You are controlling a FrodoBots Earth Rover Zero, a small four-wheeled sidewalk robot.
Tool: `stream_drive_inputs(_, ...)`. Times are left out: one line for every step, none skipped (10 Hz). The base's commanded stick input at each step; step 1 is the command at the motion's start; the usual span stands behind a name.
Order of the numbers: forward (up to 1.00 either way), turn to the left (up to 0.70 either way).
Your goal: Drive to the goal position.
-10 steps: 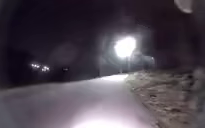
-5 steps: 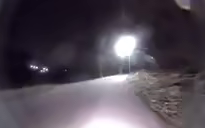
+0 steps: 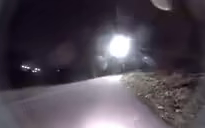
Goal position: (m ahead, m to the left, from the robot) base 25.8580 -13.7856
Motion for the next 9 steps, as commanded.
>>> stream_drive_inputs(1.0, 0.0)
stream_drive_inputs(1.0, 0.0)
stream_drive_inputs(1.0, 0.0)
stream_drive_inputs(1.0, 0.0)
stream_drive_inputs(1.0, 0.0)
stream_drive_inputs(1.0, 0.0)
stream_drive_inputs(1.0, 0.0)
stream_drive_inputs(1.0, 0.0)
stream_drive_inputs(1.0, 0.0)
